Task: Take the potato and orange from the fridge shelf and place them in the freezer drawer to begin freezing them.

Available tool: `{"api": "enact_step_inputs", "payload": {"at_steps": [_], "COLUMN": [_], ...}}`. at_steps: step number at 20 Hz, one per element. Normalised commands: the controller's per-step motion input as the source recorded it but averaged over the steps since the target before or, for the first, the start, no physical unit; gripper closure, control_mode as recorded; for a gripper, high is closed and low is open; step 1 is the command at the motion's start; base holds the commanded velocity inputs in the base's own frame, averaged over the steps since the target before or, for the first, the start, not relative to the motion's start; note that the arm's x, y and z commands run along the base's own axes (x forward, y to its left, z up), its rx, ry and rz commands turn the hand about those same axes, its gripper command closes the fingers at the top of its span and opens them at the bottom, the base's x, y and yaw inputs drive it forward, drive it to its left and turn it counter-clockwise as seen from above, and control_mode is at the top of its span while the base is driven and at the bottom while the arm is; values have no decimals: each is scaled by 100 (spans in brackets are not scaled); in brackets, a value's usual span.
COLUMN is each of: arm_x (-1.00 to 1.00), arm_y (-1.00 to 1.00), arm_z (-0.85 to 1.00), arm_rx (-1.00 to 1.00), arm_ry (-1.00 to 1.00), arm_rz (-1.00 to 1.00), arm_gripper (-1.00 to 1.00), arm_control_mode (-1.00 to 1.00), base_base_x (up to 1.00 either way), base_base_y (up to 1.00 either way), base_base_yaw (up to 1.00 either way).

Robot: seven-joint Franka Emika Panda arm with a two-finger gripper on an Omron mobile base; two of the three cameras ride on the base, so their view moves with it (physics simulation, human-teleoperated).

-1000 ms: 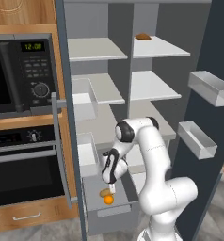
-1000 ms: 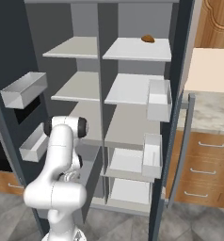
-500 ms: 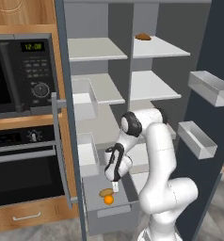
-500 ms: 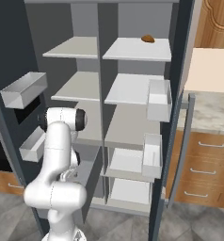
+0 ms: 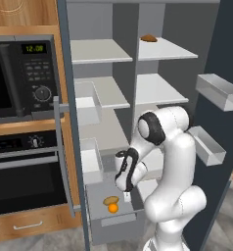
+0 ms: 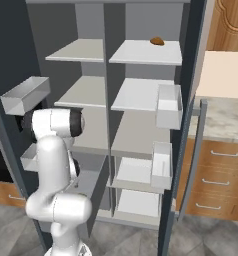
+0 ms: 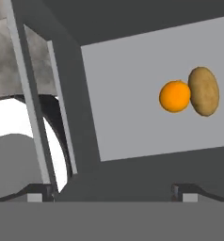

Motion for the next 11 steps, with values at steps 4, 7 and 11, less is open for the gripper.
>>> {"api": "enact_step_inputs", "payload": {"at_steps": [4, 7, 11], "arm_x": [-32, -28, -19], "arm_y": [-18, -9, -5], "arm_z": [96, 98, 100], "arm_rx": [0, 0, 0], "arm_ry": [-3, -4, -4], "arm_rz": [-2, -3, -4], "arm_gripper": [-100, -100, -100], "arm_control_mode": [-100, -100, -100], "base_base_x": [0, 0, 0], "base_base_y": [0, 0, 0], "base_base_yaw": [0, 0, 0]}}
